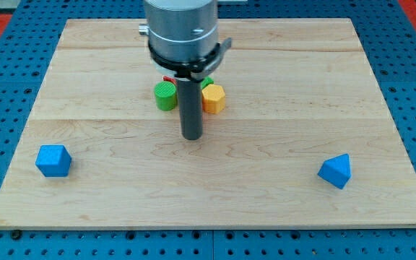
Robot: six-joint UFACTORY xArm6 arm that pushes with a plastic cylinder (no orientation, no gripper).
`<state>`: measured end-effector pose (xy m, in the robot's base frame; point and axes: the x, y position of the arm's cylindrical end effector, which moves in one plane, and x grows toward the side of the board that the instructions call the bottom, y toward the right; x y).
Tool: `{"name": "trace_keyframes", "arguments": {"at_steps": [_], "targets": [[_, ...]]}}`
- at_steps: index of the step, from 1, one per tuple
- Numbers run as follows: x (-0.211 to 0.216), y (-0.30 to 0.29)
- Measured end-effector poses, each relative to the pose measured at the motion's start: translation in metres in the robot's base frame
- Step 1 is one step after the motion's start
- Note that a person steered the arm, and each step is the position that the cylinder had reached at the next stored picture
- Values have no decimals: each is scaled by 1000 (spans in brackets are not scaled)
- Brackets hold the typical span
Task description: Push blue blocks into group of blocks
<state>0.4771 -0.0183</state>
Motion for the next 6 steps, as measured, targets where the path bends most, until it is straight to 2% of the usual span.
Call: {"name": "trace_keyframes", "arguments": {"at_steps": [2, 3, 4, 6], "targets": [[-23, 20], [-12, 33], [12, 115], [28, 237]]}}
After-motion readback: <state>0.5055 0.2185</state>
